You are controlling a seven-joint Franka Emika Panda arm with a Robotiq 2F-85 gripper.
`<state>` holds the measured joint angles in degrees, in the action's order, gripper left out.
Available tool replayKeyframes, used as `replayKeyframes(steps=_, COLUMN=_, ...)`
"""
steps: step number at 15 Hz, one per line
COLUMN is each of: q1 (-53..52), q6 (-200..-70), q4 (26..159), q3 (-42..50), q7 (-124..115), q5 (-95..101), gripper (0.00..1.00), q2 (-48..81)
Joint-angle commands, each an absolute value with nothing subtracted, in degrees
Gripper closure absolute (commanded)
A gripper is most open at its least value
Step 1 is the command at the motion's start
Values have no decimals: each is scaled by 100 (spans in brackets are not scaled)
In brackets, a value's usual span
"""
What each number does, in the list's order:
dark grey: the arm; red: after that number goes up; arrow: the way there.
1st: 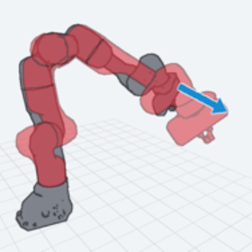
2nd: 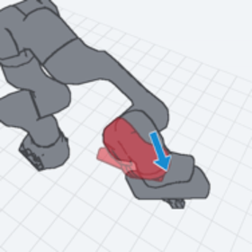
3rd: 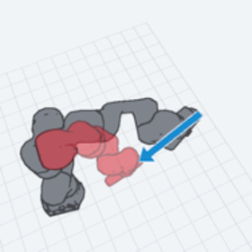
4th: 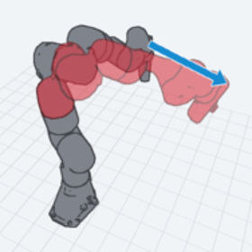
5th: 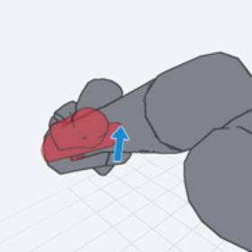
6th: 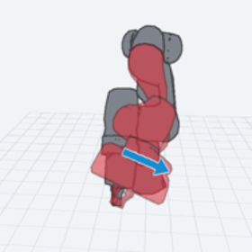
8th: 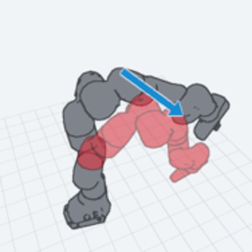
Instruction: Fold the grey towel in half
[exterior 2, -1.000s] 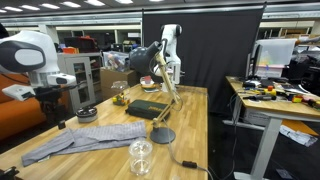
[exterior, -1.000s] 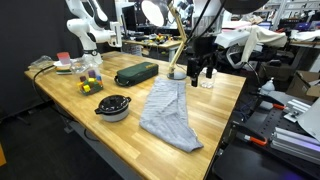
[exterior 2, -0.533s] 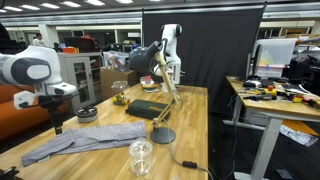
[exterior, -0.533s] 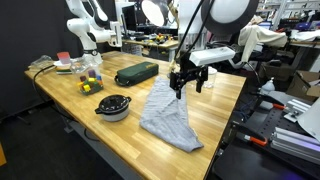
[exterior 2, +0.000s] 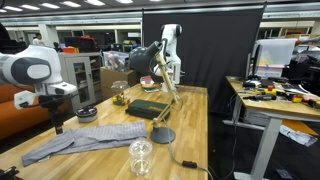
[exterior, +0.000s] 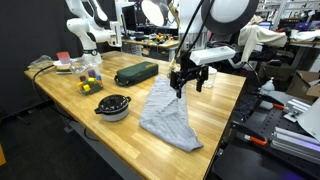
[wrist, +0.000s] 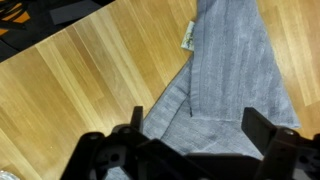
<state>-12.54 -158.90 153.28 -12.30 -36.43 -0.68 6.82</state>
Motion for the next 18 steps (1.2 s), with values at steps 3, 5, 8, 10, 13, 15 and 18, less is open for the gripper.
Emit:
replayKeyframes(steps=3, q1=-1394, q6=-15938, q4=14964, q3=-1138, q7=-3554, q5=-199, gripper=0, q2=1113)
replayKeyframes(steps=5, q1=-1458, q6=-15906, q4=14730, q3=-1071, q7=-3601, q5=-120, gripper=0, q2=1352)
replayKeyframes(steps=8, q1=-1571, q6=-15869, q4=14432, q3=-953, q7=-3602, q5=-108, gripper=0, q2=1702)
replayKeyframes(steps=10, q1=-1669, q6=-15881, q4=14312, q3=-875, q7=-3617, q5=-134, gripper=0, q2=1930)
replayKeyframes(steps=13, q1=-1810, q6=-15940, q4=14173, q3=-783, q7=-3570, q5=-163, gripper=0, q2=2239)
replayKeyframes(steps=15, q1=-1947, q6=-15934, q4=14041, q3=-671, q7=-3596, q5=-80, gripper=0, q2=2413)
replayKeyframes(steps=18, q1=-2109, q6=-15895, q4=13815, q3=-505, q7=-3604, q5=-44, gripper=0, q2=2631)
